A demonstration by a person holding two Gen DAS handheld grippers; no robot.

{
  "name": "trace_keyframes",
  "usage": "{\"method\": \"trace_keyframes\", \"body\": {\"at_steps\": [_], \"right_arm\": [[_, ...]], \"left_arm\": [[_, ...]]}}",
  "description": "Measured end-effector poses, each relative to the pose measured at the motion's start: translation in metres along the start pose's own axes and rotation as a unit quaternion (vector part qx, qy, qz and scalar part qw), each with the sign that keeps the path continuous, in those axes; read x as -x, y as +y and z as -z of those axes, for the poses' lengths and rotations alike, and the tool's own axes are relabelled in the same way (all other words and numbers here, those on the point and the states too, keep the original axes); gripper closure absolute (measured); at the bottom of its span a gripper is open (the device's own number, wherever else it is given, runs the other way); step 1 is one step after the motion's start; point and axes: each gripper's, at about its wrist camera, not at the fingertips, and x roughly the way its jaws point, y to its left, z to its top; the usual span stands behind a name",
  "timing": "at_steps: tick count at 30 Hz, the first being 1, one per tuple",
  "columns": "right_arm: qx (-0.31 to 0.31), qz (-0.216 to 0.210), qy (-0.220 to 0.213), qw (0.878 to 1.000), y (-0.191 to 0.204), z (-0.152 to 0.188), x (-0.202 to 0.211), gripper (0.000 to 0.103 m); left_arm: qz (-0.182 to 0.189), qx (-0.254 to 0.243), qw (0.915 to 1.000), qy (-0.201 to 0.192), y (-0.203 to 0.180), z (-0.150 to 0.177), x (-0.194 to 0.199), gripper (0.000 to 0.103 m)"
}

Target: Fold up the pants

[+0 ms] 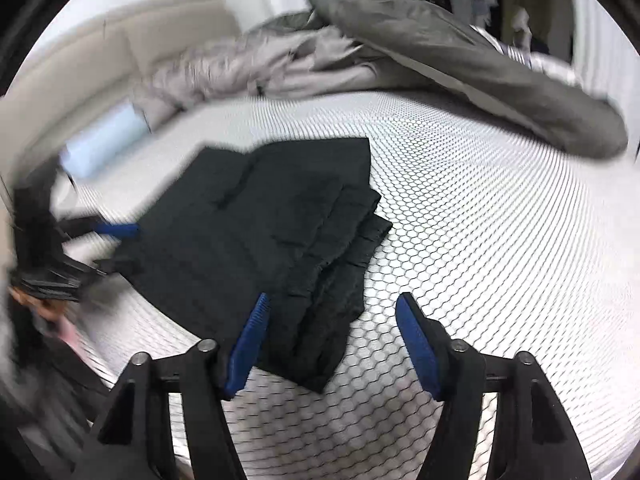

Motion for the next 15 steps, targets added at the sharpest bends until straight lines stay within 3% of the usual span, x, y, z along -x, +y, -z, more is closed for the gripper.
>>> {"method": "trace_keyframes", "body": {"at_steps": [1,4,8,12,13,14,15], "right_arm": [[-0.026,-0.034,-0.002,0.999,-0.006,0.000,0.001,0.053],[-0.050,-0.081,0.001,0.995,-0.008,-0.003,-0.010,0.061],[-0.051,-0.087,0.015,0.995,0.005,-0.005,-0.026,0.063],[-0.062,-0.129,0.016,0.990,0.015,-0.009,-0.034,0.063],[-0.062,-0.119,0.030,0.991,0.016,-0.008,-0.039,0.067],[-0.063,-0.108,0.042,0.991,0.015,-0.007,-0.043,0.085],[-0.070,-0.100,0.051,0.991,0.014,-0.005,-0.049,0.092]], "left_arm": [[-0.003,0.018,0.9998,-0.001,0.009,-0.004,0.000,0.046],[-0.013,0.062,0.9980,0.006,0.031,-0.006,-0.003,0.046],[-0.021,0.061,0.9977,0.019,0.032,-0.002,-0.007,0.046],[-0.031,0.034,0.9986,0.025,0.023,-0.003,-0.013,0.046],[-0.033,0.031,0.9986,0.026,0.022,-0.002,-0.013,0.046],[-0.035,0.029,0.9986,0.028,0.022,-0.001,-0.013,0.046],[-0.034,0.028,0.9986,0.028,0.020,-0.004,-0.019,0.046]]}}
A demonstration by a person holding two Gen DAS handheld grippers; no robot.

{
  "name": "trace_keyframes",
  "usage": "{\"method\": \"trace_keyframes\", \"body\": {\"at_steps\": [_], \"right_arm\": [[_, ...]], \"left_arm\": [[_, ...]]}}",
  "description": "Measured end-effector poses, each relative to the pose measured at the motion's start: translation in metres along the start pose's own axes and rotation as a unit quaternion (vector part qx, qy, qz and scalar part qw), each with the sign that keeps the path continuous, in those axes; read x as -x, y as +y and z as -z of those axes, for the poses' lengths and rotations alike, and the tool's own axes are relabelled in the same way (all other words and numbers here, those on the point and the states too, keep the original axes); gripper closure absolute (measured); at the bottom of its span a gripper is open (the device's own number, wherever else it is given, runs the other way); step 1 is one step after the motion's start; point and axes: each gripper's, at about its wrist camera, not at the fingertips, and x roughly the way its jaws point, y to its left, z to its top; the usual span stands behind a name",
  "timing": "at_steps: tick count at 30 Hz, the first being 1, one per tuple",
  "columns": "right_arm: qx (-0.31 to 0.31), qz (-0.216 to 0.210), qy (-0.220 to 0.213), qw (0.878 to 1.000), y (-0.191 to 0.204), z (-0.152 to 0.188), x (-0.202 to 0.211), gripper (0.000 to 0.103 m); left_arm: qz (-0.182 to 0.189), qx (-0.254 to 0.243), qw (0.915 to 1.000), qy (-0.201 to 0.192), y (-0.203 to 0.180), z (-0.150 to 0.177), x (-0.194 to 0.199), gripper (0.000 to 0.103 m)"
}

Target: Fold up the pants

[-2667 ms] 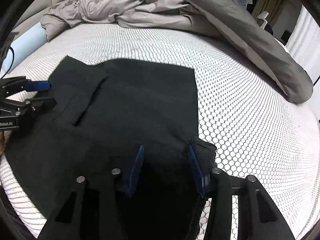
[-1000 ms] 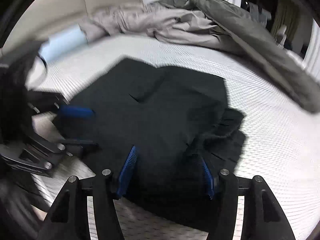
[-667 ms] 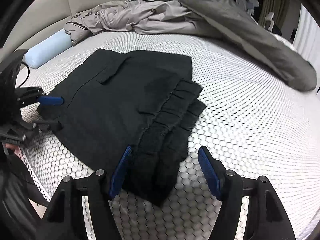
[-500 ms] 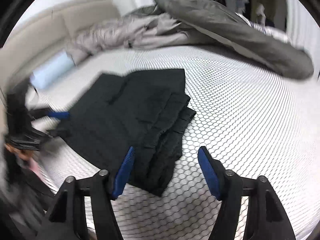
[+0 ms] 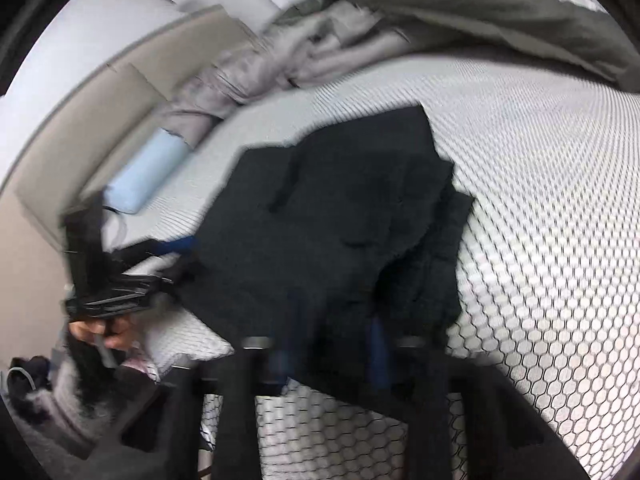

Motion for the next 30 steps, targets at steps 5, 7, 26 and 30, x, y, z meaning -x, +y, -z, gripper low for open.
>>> {"method": "trace_keyframes", "body": {"at_steps": [5,7,26,30], "right_arm": [[-0.010,0.004,-0.025,1.000,0.002,0.002,0.028,0.097],[-0.019,0.029,-0.002,0.999,-0.007,0.010,0.026,0.096],[-0.028,0.076,-0.052,0.995,-0.019,-0.019,0.018,0.084],[-0.074,0.074,-0.025,0.994,-0.042,-0.019,0.007,0.052]], "left_arm": [[0.015,0.011,0.9998,-0.006,0.007,0.002,0.011,0.046],[0.012,0.005,0.9999,0.001,0.007,0.005,0.010,0.046],[0.011,0.086,0.9960,0.024,0.038,0.003,-0.001,0.045],[0.020,0.114,0.9928,0.029,0.049,0.005,0.001,0.045]]}}
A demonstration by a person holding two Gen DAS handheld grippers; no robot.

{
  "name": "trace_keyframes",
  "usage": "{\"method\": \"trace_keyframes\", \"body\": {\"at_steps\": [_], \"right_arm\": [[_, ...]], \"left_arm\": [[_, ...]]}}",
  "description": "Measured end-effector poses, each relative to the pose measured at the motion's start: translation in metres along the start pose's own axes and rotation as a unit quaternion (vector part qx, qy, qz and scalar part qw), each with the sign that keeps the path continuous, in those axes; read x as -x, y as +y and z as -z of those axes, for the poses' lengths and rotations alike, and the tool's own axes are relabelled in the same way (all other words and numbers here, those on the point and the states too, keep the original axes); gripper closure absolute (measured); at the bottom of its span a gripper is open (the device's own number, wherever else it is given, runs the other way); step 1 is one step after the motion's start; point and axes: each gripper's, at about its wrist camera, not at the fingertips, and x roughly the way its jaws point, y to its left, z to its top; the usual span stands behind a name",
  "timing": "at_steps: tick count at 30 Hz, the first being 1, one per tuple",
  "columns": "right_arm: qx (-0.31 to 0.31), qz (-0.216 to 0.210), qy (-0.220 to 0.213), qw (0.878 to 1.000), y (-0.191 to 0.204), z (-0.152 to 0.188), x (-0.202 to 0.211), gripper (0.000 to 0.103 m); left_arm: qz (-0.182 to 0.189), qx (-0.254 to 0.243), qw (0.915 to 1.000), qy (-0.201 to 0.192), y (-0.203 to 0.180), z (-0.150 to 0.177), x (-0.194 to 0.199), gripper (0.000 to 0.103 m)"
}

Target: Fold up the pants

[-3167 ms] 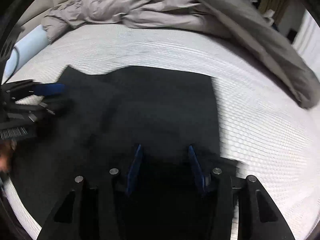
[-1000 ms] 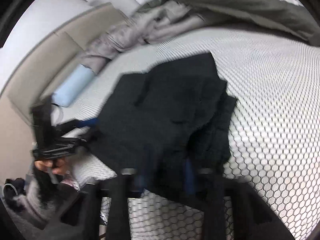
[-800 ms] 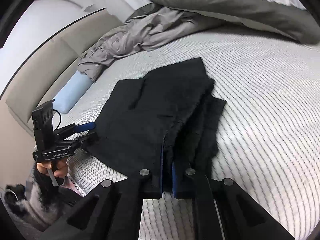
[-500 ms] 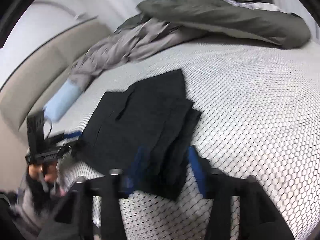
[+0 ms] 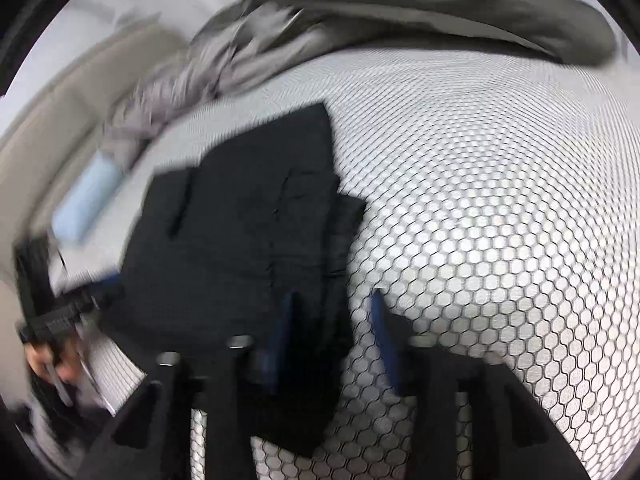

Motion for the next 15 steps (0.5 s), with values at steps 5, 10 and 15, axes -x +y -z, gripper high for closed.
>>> {"method": "trace_keyframes", "body": {"at_steps": [5,10,15], "right_arm": [[-0.050,-0.077,-0.002,0.996,-0.010,-0.017,-0.005,0.046],[-0.044,-0.068,0.026,0.996,0.004,-0.024,-0.036,0.072],[-0.034,-0.001,-0.017,0.999,0.025,-0.039,-0.049,0.075]], "left_arm": [[0.034,0.063,0.9975,0.002,0.020,0.001,-0.005,0.048],[-0.002,0.029,0.9995,-0.012,0.008,-0.019,-0.012,0.068],[-0.055,0.000,0.9983,-0.020,-0.007,-0.043,-0.024,0.069]]}}
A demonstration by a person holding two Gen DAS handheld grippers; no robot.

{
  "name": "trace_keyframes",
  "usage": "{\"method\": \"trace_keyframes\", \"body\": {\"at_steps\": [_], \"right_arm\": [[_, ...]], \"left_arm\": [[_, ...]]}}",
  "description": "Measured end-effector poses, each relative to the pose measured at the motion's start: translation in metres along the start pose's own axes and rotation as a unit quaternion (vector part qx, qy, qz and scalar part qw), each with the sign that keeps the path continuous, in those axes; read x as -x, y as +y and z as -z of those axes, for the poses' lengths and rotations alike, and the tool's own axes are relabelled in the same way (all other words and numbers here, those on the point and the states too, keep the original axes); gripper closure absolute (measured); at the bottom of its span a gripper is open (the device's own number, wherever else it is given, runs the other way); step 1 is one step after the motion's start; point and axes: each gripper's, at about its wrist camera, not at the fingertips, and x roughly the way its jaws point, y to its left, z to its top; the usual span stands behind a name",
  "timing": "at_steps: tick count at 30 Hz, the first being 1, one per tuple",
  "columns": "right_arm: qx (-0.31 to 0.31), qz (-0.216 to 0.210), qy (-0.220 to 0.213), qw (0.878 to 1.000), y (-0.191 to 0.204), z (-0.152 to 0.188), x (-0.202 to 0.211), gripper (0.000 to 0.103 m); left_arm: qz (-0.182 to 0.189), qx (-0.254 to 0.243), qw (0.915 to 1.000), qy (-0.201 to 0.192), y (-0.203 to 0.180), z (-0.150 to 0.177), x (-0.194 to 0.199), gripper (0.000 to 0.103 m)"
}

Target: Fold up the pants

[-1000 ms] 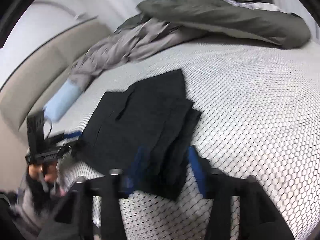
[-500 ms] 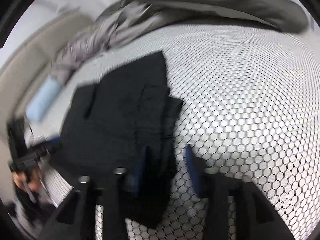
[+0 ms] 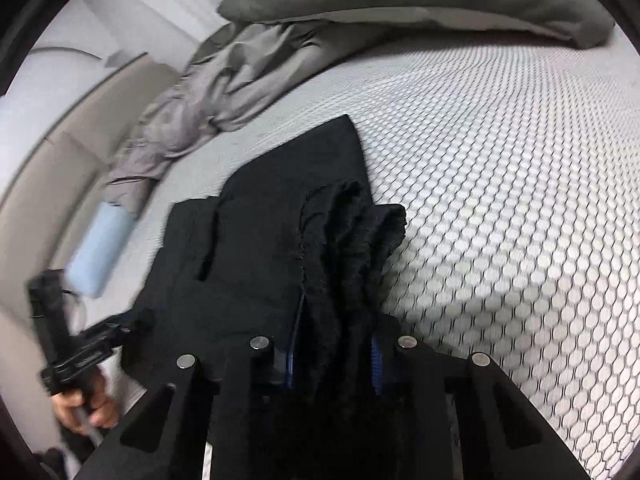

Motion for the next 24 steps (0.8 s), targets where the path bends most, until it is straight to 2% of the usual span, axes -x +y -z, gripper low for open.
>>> {"method": "trace_keyframes", "body": {"at_steps": [3,6,7,8,9,10,11,15,18,21,24], "right_arm": [[0.021,0.029,0.008,0.999,0.006,0.001,-0.006,0.066],[0.038,0.051,0.001,0.998,0.006,0.000,0.008,0.045],[0.045,0.063,-0.008,0.997,0.007,0.001,0.016,0.031],[0.049,0.068,-0.017,0.996,0.007,0.002,0.022,0.020],[0.055,0.066,-0.038,0.996,0.009,0.004,0.033,0.016],[0.060,0.064,-0.054,0.995,0.012,0.006,0.044,0.008],[0.068,0.059,-0.071,0.993,0.010,0.011,0.057,0.002],[0.118,0.041,-0.102,0.987,0.025,0.028,0.088,0.000],[0.140,0.036,-0.126,0.981,0.034,0.049,0.109,0.000],[0.163,0.021,-0.159,0.974,0.044,0.068,0.129,0.000],[0.188,0.018,-0.185,0.964,0.049,0.082,0.139,0.000]], "left_arm": [[-0.004,0.005,1.0000,-0.004,-0.002,0.002,0.004,0.069],[-0.032,-0.010,0.9993,-0.015,-0.011,0.012,0.021,0.064],[-0.038,-0.011,0.9990,-0.022,-0.015,0.017,0.026,0.062],[-0.042,-0.013,0.9986,-0.030,-0.019,0.021,0.035,0.056],[-0.048,-0.016,0.9979,-0.041,-0.019,0.025,0.043,0.042],[-0.053,-0.019,0.9972,-0.049,-0.022,0.029,0.050,0.034],[-0.057,-0.025,0.9959,-0.065,-0.027,0.030,0.059,0.020],[-0.045,-0.046,0.9879,-0.141,-0.045,0.036,0.085,0.001],[-0.048,-0.055,0.9817,-0.176,-0.051,0.042,0.097,0.001],[-0.060,-0.050,0.9798,-0.184,-0.056,0.051,0.106,0.001],[-0.050,-0.042,0.9800,-0.188,-0.056,0.053,0.110,0.001]]}}
